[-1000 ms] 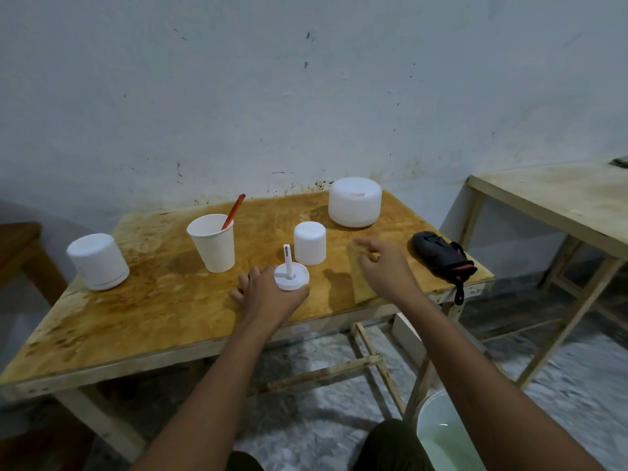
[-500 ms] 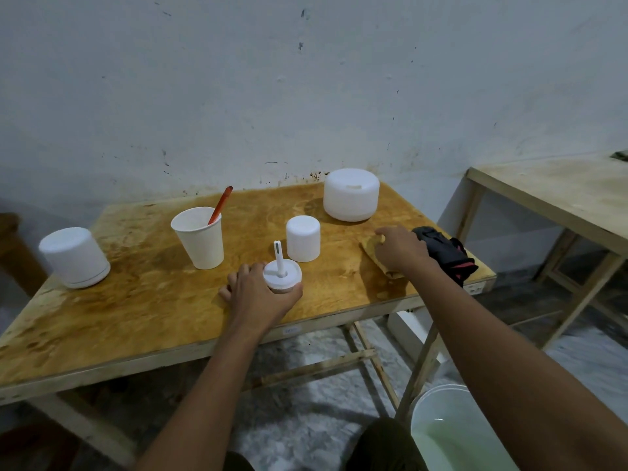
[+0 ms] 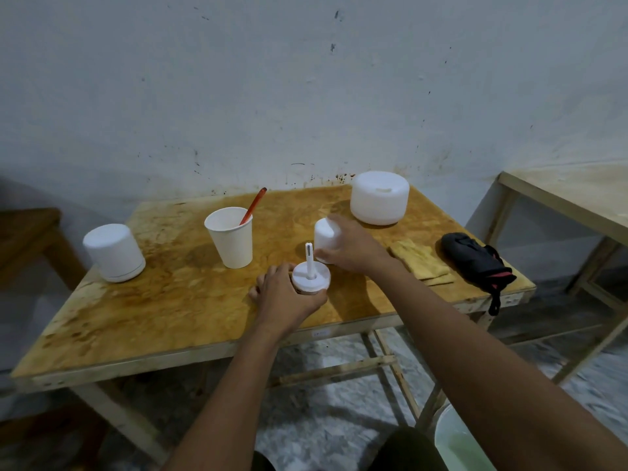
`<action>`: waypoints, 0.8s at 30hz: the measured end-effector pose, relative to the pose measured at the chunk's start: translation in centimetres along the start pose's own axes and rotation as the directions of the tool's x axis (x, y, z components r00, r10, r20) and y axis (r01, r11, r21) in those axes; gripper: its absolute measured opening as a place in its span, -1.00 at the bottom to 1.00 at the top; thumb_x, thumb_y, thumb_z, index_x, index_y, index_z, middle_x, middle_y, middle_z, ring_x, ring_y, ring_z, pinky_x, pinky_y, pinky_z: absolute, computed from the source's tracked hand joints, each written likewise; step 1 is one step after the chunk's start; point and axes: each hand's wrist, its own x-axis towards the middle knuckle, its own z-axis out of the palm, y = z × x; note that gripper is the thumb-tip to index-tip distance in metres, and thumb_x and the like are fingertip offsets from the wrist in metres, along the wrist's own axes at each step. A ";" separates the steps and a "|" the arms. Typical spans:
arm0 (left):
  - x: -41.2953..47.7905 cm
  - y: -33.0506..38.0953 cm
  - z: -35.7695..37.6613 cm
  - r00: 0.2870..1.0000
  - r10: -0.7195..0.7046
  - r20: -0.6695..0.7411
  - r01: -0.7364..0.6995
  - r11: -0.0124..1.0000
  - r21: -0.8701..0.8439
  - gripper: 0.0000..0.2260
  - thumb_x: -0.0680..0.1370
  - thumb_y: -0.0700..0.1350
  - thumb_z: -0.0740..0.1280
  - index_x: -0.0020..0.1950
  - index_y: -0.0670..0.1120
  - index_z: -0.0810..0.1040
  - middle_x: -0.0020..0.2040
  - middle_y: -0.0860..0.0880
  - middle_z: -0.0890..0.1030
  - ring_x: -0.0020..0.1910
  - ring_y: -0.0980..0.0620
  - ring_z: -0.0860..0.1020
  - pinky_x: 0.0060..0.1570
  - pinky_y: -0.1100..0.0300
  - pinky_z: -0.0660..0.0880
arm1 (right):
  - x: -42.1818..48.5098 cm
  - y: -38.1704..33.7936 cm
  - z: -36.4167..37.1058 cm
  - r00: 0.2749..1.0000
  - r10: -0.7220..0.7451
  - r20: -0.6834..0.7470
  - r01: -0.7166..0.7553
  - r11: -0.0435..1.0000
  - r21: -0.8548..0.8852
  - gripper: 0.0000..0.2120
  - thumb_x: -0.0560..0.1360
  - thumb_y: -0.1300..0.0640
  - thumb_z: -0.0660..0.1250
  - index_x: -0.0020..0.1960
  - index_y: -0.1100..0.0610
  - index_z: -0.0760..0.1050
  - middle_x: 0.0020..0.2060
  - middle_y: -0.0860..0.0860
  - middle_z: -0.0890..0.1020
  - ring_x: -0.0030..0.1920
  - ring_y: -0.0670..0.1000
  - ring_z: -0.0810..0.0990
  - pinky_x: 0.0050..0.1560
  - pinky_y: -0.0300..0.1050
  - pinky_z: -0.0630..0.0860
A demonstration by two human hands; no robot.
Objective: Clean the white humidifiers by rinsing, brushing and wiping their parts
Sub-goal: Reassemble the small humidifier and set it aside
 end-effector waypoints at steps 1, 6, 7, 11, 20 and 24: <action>0.0 0.1 0.1 1.000 -0.002 0.004 0.002 1.000 -0.002 -0.46 0.35 0.22 0.45 0.25 0.08 0.40 0.22 0.06 0.44 0.26 -0.02 0.32 0.31 -0.06 0.22 | 0.0 0.2 0.2 0.999 0.006 -0.053 -0.004 0.999 0.035 -0.24 0.46 -0.12 0.44 0.53 0.03 0.18 0.42 0.07 0.38 0.36 0.10 0.38 0.30 0.08 0.41; 0.1 0.0 0.1 1.000 -0.012 -0.003 0.012 0.999 -0.036 -0.45 0.35 0.21 0.46 0.26 0.07 0.44 0.21 0.04 0.46 0.29 -0.04 0.34 0.35 -0.10 0.21 | -1.0 -0.2 -0.6 0.958 0.015 -0.288 0.103 0.916 0.388 -0.42 0.49 -0.04 0.42 0.44 0.02 0.34 0.23 0.00 0.52 0.13 0.00 0.55 0.02 -0.12 0.58; 0.2 0.0 0.1 1.000 -0.018 -0.007 0.017 0.999 -0.040 -0.45 0.35 0.21 0.47 0.26 0.07 0.45 0.21 0.04 0.46 0.29 -0.05 0.34 0.36 -0.11 0.20 | -1.4 -0.6 -1.1 0.955 0.016 -0.298 0.134 0.869 0.477 -0.46 0.50 -0.03 0.41 0.43 0.01 0.35 0.21 -0.03 0.53 0.08 -0.07 0.56 -0.08 -0.22 0.57; 0.2 0.1 0.0 0.999 -0.051 0.001 0.051 0.997 -0.052 -0.45 0.37 0.14 0.51 0.29 0.05 0.45 0.29 -0.01 0.44 0.37 -0.09 0.29 0.42 -0.12 0.12 | -3.5 -1.9 -2.2 0.959 -0.149 -0.241 0.254 0.831 0.496 -0.47 0.51 0.01 0.41 0.44 -0.01 0.35 0.24 -0.11 0.50 0.12 -0.15 0.54 -0.07 -0.32 0.54; 0.2 0.3 -0.3 0.998 -0.060 0.006 0.060 0.996 -0.072 -0.44 0.41 0.14 0.49 0.34 0.03 0.43 0.28 0.03 0.44 0.36 -0.05 0.29 0.42 -0.10 0.12 | -4.9 -1.7 -0.6 0.964 -0.261 -0.051 0.263 0.964 0.048 -0.31 0.48 -0.09 0.43 0.52 -0.07 0.23 0.43 -0.02 0.37 0.38 0.00 0.35 0.26 -0.02 0.42; 0.3 0.3 -0.1 0.997 -0.081 0.003 0.081 0.993 -0.084 -0.45 0.42 0.09 0.48 0.35 0.01 0.42 0.30 0.01 0.44 0.35 -0.06 0.29 0.44 -0.14 0.15 | -5.0 -1.4 0.2 0.963 -0.260 -0.071 0.266 0.959 0.094 -0.29 0.47 -0.13 0.44 0.52 -0.04 0.23 0.45 -0.04 0.37 0.39 -0.01 0.35 0.32 -0.02 0.40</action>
